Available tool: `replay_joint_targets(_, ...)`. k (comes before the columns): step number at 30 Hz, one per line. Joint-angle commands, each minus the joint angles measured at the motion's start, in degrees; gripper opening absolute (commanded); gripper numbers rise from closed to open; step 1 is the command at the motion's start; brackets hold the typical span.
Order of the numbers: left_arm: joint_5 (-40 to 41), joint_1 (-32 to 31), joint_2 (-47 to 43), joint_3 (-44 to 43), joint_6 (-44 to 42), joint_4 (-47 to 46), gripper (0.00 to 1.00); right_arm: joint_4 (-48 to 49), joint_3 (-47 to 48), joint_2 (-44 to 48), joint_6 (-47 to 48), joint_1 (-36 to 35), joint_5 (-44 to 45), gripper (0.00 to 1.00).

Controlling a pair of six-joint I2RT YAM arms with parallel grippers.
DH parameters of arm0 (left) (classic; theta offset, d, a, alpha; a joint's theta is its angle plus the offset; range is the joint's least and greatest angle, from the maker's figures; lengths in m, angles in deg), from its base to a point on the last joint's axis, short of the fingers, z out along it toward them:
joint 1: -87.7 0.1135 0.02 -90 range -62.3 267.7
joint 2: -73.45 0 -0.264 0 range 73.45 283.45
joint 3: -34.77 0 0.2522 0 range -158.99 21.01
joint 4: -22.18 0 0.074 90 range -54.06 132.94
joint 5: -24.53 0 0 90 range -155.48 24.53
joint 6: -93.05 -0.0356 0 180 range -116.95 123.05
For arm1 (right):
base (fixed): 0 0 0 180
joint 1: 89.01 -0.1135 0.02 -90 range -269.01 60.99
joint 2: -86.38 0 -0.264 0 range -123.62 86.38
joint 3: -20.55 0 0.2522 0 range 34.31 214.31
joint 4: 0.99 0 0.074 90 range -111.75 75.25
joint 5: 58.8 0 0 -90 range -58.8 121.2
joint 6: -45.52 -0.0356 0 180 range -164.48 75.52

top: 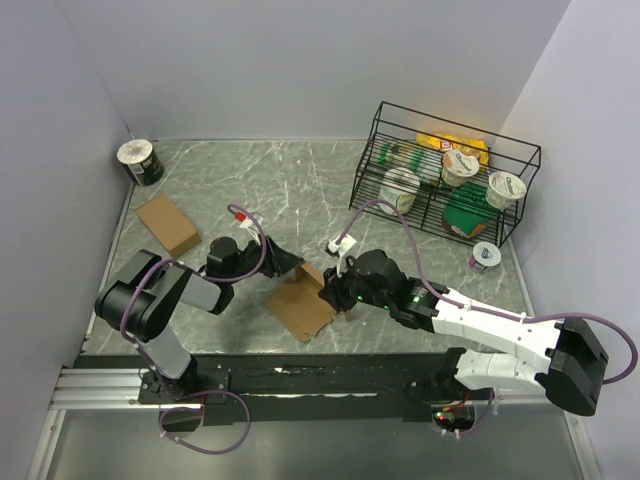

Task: Fold the paper box

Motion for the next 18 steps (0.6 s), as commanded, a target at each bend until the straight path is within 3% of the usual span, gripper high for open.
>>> replay_joint_targets(1, 0.5, 0.1, 0.5, 2.0, -2.7, -0.9, 0.41, 2.0, -0.4, 0.9, -1.0, 0.4, 1.6, 0.36)
replay_joint_targets(18, 2.4, -2.3, 5.2, 4.7, -1.1, -7.3, 0.27, 1.9, -1.6, 2.1, -1.5, 0.4, 4.1, 0.36)
